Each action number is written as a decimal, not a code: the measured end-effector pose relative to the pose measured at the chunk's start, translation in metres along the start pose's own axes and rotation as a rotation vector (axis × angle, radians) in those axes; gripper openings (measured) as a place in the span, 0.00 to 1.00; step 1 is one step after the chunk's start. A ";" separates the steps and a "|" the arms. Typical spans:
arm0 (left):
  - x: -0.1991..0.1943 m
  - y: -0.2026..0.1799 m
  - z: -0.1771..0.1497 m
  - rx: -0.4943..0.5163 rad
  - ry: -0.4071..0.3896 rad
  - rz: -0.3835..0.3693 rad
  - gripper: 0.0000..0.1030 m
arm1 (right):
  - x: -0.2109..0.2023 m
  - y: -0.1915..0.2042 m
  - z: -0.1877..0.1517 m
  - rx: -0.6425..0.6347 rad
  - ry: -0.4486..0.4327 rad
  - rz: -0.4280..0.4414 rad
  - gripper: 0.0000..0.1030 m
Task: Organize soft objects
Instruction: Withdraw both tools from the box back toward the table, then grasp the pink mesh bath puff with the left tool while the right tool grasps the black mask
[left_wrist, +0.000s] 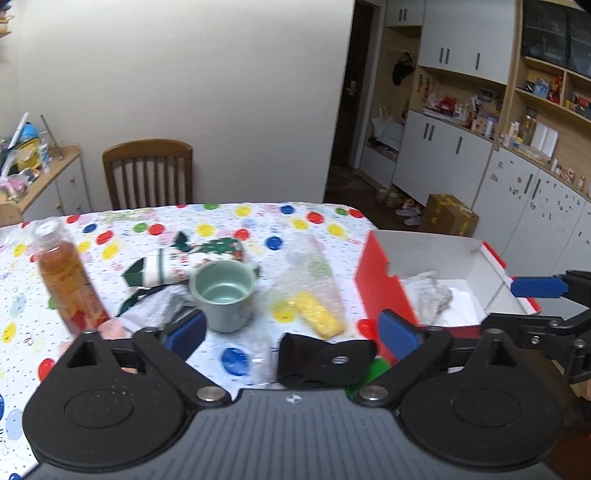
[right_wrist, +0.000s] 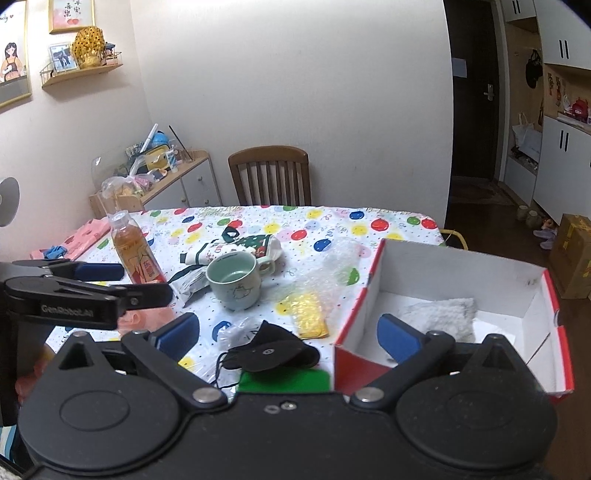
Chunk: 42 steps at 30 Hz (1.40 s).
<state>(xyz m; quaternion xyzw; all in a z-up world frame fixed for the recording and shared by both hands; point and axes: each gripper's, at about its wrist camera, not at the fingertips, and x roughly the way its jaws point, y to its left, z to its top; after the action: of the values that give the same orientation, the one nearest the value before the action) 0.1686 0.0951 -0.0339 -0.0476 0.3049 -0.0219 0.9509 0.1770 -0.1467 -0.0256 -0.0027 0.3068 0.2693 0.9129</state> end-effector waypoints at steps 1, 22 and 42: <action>-0.002 0.008 -0.002 -0.002 -0.010 0.007 1.00 | 0.002 0.004 -0.001 0.000 0.004 -0.002 1.00; 0.020 0.126 -0.048 -0.070 0.001 0.165 1.00 | 0.102 0.071 -0.028 -0.162 0.191 -0.062 0.98; 0.075 0.158 -0.070 -0.081 0.109 0.263 1.00 | 0.181 0.089 -0.049 -0.479 0.314 -0.160 0.78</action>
<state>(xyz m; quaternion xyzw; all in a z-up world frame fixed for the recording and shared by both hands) 0.1910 0.2414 -0.1503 -0.0443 0.3603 0.1128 0.9249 0.2262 0.0102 -0.1527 -0.2837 0.3710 0.2575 0.8459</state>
